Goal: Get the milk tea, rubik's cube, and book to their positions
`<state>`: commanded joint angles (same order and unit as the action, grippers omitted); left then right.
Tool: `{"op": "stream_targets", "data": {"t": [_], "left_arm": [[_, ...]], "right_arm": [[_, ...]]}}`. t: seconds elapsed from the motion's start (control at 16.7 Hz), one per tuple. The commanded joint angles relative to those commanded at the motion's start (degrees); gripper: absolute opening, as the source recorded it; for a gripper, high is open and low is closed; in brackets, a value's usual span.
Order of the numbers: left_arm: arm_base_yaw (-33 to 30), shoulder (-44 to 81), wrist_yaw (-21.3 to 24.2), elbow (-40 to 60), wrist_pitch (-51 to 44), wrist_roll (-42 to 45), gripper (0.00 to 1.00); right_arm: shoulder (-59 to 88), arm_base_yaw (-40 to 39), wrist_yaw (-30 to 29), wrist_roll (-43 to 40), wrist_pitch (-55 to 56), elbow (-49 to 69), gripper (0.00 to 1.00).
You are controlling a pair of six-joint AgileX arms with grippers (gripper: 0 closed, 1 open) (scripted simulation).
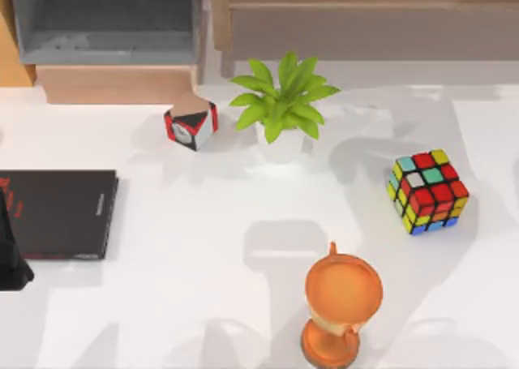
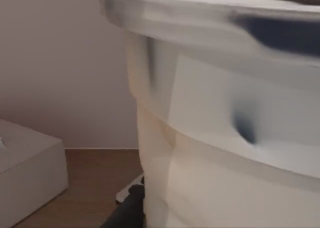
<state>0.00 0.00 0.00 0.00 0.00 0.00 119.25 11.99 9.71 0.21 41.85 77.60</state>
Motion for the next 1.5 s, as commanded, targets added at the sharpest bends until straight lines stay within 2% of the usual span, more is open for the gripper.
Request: {"op": "stream_targets", "data": {"t": [0.48,1.14,1.5], "left_arm": [[0.00,0.00,0.00,0.00,0.00,0.00,1.00],[0.00,0.00,0.00,0.00,0.00,0.00,1.00],[0.00,0.00,0.00,0.00,0.00,0.00,1.00]], "right_arm": [[0.00,0.00,0.00,0.00,0.00,0.00,0.02],[-0.95,0.40,0.06,0.03,0.22,-0.93,0.00],[-11.77,1.76,1.81,0.04,3.05,-15.56,0.00]]}}
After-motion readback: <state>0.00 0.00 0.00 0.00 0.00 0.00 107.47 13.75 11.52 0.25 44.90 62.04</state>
